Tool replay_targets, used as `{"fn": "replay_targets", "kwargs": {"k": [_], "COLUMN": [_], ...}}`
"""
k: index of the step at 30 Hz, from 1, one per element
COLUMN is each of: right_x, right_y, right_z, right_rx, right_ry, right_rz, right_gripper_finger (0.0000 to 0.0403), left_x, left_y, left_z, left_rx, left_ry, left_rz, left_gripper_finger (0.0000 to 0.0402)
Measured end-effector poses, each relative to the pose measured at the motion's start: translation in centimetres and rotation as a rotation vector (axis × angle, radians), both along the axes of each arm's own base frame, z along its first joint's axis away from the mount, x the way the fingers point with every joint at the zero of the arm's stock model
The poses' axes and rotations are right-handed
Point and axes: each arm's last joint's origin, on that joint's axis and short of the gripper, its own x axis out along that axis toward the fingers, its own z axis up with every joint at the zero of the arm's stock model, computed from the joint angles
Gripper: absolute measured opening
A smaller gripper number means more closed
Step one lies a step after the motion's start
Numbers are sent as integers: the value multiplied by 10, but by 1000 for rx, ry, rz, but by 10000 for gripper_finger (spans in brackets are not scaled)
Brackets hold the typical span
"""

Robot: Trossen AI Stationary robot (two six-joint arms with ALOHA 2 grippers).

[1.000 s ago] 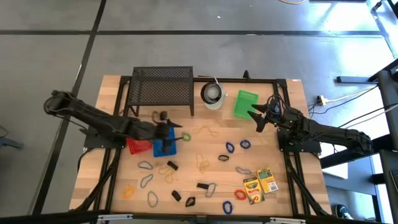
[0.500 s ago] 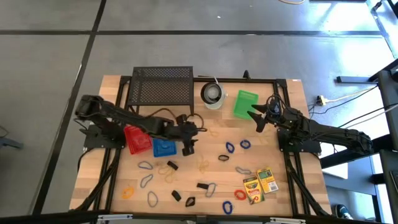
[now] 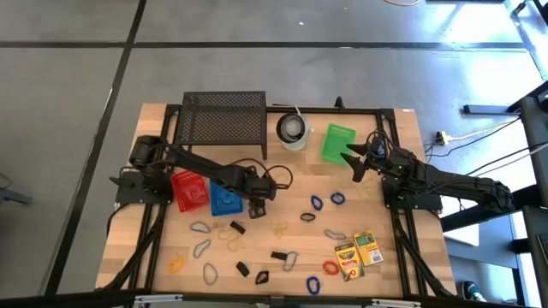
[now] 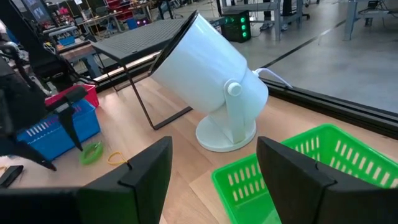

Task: Pick & Place Office Desk Supplies
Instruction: Put the green spring keychain into the red bin

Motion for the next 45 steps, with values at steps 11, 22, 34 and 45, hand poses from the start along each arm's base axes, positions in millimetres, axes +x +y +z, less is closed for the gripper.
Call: {"fn": "replay_targets", "kwargs": {"k": [11,22,34,45], "right_x": [0,0,0,0], "right_y": [0,0,0,0], "right_z": [0,0,0,0], "right_rx": [-1,-1,0,0], "right_ry": [0,0,0,0], "right_rz": [0,0,0,0], "right_gripper_finger": [237,237,237,237], "left_x": [-1,4,6,6], "left_y": [8,15,16,17], "left_z": [-7,-19,-32,-29], "left_rx": [49,-78,-81,-77], "left_ry": [54,57,104,88], "left_rz": [-31,-53,-78,-65], "left_gripper_finger": [221,201,136,11]}}
